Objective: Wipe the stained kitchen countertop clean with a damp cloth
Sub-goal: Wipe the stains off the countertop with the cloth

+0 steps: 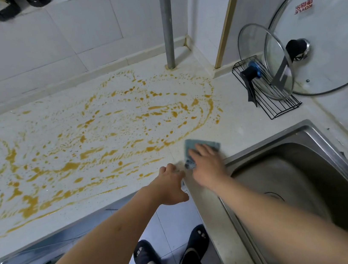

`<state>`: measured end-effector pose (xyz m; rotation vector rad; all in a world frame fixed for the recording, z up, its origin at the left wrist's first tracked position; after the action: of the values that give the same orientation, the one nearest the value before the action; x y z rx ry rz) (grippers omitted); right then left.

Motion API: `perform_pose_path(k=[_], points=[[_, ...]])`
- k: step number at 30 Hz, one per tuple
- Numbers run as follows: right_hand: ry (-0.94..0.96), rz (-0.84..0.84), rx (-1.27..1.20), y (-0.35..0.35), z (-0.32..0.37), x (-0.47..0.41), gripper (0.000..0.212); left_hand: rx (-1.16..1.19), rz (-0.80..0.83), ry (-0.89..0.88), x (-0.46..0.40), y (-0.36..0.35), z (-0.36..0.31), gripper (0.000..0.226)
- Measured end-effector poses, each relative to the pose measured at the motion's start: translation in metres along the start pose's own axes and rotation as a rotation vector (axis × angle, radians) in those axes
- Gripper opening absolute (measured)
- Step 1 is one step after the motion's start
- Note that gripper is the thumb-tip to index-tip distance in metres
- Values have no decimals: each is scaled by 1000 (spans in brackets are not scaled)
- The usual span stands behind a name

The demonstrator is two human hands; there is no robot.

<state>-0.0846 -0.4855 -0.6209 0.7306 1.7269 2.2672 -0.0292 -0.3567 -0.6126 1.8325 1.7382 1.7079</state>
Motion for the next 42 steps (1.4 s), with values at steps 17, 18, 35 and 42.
perform_pose_path(k=[17,18,35,42], points=[[-384,77,-83,45,-149,-70,65,13,1,27,-7,9,-5,73],[-376,80,-94,44,-146,-77,65,3,8,32,-8,10,-4,73],[145,200,-92,-10,50,-6,61,113,-159,111,8,48,0,15],[-110,406,-907,22,29,-10,25,67,-412,263,37,85,39,20]])
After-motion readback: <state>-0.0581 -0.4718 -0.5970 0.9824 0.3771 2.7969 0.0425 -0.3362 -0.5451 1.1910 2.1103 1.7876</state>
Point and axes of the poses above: each hand's wrist, its own x-axis away from the middle knuckle, its own y-axis out of the back of the hand, z = x × y, the point moved 8 cm from there along -x, towards the middle knuckle, and after that the axes turned 5 degrees about x, right-handed, at the moved point
